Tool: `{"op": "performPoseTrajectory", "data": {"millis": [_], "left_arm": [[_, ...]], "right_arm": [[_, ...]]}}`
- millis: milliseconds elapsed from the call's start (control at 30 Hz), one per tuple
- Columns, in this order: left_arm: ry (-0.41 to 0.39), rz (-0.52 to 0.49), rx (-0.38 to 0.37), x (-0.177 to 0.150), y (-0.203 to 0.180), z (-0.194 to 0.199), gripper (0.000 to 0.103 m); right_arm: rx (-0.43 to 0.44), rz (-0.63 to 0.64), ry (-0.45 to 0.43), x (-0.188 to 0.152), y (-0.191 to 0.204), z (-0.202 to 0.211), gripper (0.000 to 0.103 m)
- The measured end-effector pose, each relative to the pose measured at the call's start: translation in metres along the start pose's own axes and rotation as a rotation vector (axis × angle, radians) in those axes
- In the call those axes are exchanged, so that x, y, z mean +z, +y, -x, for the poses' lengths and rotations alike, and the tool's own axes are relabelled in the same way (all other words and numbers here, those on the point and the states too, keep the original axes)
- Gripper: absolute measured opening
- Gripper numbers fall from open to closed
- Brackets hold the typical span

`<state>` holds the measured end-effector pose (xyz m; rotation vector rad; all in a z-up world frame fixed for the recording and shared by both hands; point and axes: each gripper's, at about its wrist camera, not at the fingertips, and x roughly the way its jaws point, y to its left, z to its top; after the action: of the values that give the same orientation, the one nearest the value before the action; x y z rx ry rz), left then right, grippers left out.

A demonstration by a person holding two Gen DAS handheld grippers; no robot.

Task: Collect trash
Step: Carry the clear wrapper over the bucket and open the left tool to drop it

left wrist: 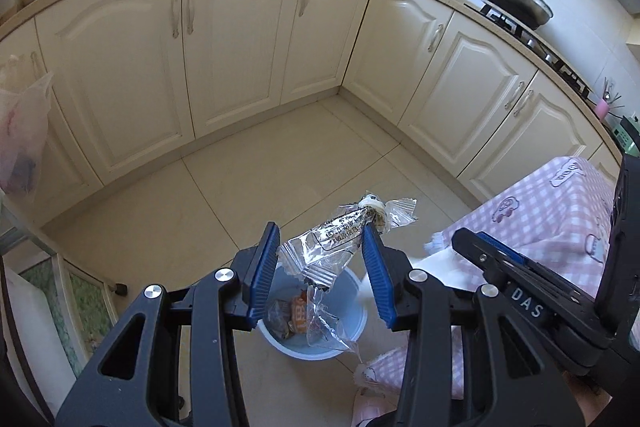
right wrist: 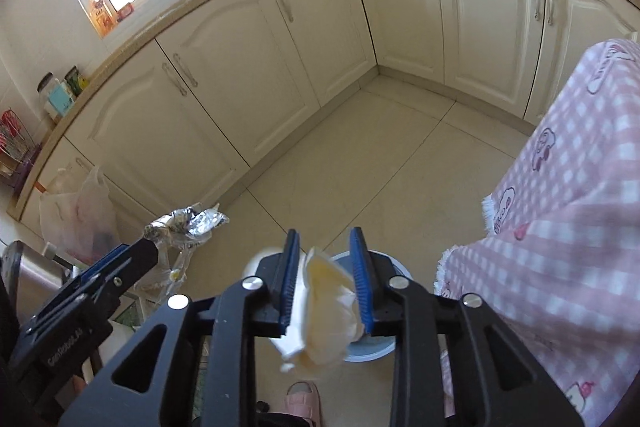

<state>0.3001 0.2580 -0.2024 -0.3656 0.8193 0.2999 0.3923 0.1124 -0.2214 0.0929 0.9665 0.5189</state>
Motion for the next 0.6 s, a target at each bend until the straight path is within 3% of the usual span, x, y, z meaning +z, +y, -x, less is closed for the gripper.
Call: {"op": "performPoseTrajectory", "data": {"millis": [200, 600], "left_arm": [[0.043, -0.001, -0.005, -0.005, 0.001, -0.021, 0.040], [0.088, -0.040, -0.025, -0.003, -0.019, -0.037, 0.041]], "right_arm": [[-0.028, 0.021, 0.012, -0.005, 0.004, -0.013, 0.034], [-0.062, 0.014, -0.038, -0.003, -0.017, 0.009, 0.042]]}}
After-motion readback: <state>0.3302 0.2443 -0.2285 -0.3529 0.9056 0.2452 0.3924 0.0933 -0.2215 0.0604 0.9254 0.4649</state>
